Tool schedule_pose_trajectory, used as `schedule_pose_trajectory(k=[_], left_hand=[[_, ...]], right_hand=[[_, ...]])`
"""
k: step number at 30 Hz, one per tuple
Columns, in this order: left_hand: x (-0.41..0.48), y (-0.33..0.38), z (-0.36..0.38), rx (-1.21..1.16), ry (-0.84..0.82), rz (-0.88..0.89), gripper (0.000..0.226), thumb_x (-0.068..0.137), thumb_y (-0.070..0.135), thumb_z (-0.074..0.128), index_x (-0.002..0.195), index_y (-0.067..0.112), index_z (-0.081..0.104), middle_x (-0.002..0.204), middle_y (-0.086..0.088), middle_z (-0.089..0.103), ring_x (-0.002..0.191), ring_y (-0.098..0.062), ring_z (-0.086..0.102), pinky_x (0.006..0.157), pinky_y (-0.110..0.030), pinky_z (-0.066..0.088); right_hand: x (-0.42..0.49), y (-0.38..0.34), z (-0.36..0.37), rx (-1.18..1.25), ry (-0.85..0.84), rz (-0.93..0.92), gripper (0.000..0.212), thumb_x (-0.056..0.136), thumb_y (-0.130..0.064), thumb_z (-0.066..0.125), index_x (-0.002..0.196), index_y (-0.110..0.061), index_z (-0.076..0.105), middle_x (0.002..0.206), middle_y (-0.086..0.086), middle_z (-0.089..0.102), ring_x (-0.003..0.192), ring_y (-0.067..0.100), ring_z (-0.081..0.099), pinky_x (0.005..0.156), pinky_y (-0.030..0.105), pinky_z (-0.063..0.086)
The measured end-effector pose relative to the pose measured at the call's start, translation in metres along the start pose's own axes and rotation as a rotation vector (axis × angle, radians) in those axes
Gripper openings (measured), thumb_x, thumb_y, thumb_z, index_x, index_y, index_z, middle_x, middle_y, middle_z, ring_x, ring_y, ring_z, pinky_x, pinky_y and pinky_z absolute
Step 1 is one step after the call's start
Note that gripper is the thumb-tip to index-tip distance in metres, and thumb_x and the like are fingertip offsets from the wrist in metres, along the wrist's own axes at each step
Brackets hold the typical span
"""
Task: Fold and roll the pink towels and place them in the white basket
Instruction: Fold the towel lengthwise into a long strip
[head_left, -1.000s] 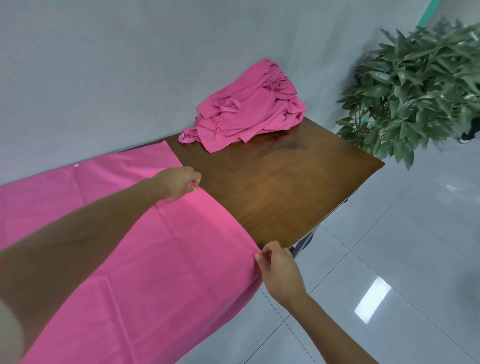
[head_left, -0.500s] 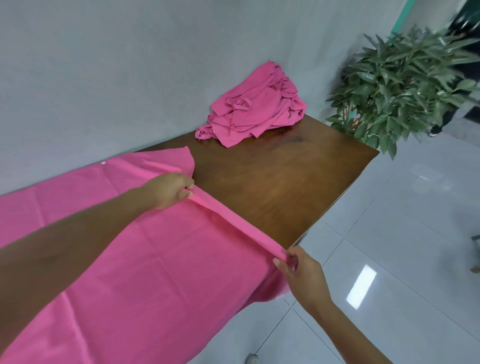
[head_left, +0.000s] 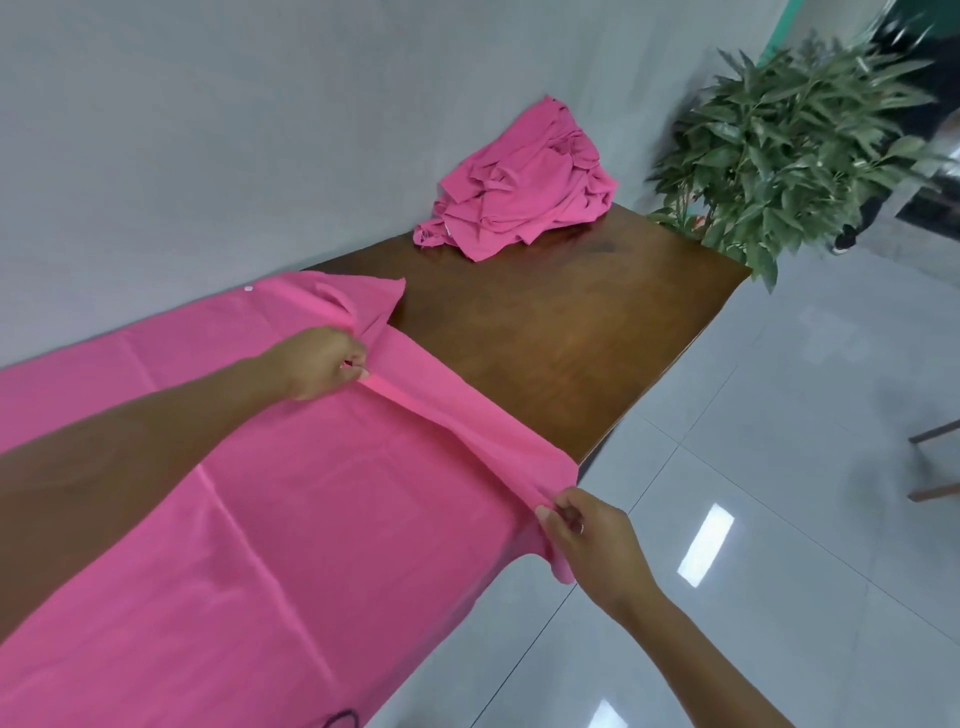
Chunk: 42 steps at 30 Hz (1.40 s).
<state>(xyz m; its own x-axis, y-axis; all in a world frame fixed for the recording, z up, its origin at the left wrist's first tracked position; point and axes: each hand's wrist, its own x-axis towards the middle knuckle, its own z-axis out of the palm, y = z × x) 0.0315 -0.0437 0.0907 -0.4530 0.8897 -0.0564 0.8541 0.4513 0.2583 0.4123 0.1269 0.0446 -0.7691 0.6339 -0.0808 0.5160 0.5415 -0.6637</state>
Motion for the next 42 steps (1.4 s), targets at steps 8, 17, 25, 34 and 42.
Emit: schedule_pose_trajectory(k=[8, 17, 25, 34, 42], left_hand=[[-0.06, 0.014, -0.013, 0.036, 0.056, -0.091, 0.029, 0.094, 0.017, 0.066, 0.069, 0.009, 0.056, 0.071, -0.009, 0.061, 0.07, -0.029, 0.056, 0.068, -0.042, 0.049], [-0.163, 0.041, -0.027, 0.156, 0.034, -0.251, 0.011, 0.095, 0.018, 0.068, 0.095, 0.008, 0.072, 0.095, -0.007, 0.068, 0.089, -0.026, 0.061, 0.08, -0.037, 0.05], [-0.254, 0.05, -0.042, 0.253, 0.07, -0.325, 0.011, 0.093, 0.013, 0.066, 0.101, 0.013, 0.073, 0.106, -0.006, 0.069, 0.101, -0.028, 0.062, 0.089, -0.039, 0.049], [-0.334, 0.045, -0.056, 0.272, 0.13, -0.42, 0.009, 0.093, 0.014, 0.067, 0.1, 0.012, 0.073, 0.105, -0.009, 0.07, 0.1, -0.031, 0.062, 0.089, -0.044, 0.05], [-0.406, 0.021, -0.073, 0.277, 0.19, -0.462, 0.004, 0.091, 0.013, 0.067, 0.091, 0.012, 0.071, 0.1, -0.009, 0.072, 0.096, -0.032, 0.063, 0.085, -0.043, 0.051]], right_hand=[[-0.035, -0.008, 0.01, 0.007, -0.079, -0.083, 0.031, 0.097, -0.034, 0.062, 0.071, -0.02, 0.054, 0.065, 0.001, 0.057, 0.057, 0.009, 0.045, 0.06, 0.034, 0.046], [-0.091, -0.016, 0.028, 0.065, -0.229, -0.208, 0.034, 0.097, -0.036, 0.063, 0.068, -0.023, 0.051, 0.057, -0.008, 0.05, 0.054, 0.008, 0.042, 0.056, 0.025, 0.04], [-0.149, -0.028, 0.051, 0.215, -0.339, -0.294, 0.035, 0.096, -0.031, 0.064, 0.065, -0.021, 0.05, 0.055, -0.004, 0.046, 0.054, 0.008, 0.039, 0.057, 0.029, 0.039], [-0.192, -0.06, 0.08, 0.181, -0.311, -0.423, 0.033, 0.094, -0.036, 0.065, 0.064, -0.024, 0.055, 0.064, -0.007, 0.06, 0.067, 0.012, 0.053, 0.063, 0.028, 0.043], [-0.24, -0.123, 0.097, 0.225, -0.435, -0.48, 0.03, 0.095, -0.031, 0.064, 0.069, -0.017, 0.058, 0.065, 0.001, 0.061, 0.059, 0.012, 0.051, 0.064, 0.036, 0.046]])
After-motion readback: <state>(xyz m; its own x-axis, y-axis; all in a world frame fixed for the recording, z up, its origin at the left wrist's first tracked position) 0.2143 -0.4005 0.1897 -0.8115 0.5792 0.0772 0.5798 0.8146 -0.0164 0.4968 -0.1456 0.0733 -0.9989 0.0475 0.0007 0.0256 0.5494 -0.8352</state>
